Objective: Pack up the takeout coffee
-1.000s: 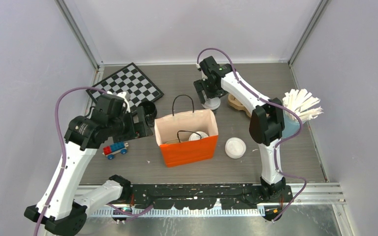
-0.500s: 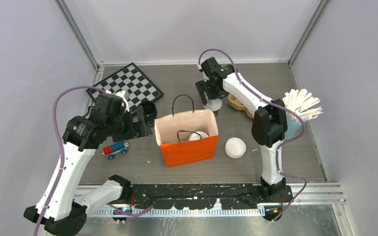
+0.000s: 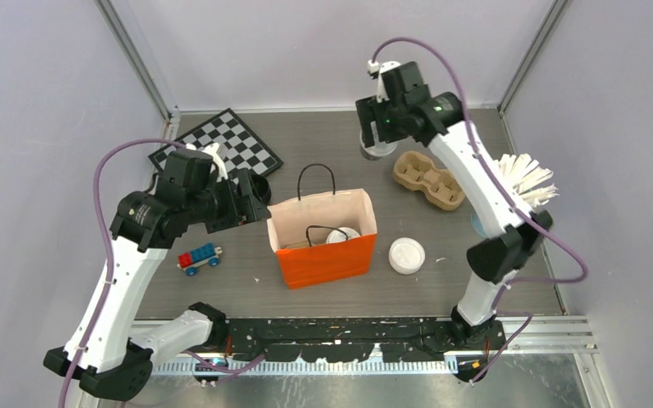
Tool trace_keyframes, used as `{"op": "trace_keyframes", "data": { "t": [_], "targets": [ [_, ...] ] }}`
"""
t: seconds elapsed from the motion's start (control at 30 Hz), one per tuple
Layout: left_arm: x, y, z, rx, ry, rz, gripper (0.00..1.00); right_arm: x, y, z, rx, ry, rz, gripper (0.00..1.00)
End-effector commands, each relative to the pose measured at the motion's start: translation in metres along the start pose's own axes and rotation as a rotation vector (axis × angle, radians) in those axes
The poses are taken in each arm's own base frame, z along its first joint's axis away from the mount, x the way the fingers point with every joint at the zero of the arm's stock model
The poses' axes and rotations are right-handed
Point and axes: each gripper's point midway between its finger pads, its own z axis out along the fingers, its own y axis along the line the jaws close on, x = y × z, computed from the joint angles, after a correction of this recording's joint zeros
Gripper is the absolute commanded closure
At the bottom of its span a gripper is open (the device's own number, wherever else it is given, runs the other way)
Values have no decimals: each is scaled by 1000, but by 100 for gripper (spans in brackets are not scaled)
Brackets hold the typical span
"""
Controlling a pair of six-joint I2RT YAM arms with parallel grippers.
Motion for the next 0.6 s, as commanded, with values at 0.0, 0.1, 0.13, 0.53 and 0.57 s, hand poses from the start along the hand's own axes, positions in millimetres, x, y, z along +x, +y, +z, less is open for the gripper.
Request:
{"op": "trace_keyframes", "data": {
  "t": [0.0,0.1,0.13,0.53,0.57],
  "targets": [
    [-8,-21,3,110,-21,-3,24,-38,-1,-92,-86,-228,33,21],
    [-3,-19,6,107,1,14,25,-44,4,-131,-146,-336,20,22],
    [-3,-20,6,111,3,20,26,-47,7,-146,-171,-378,11,22],
    [-8,-34,21,184,37,128,45,-41,58,-267,-518,-662,-167,22],
    [-10,-36,23,192,29,139,48,-37,62,-272,-534,-666,-185,22]
  ]
}}
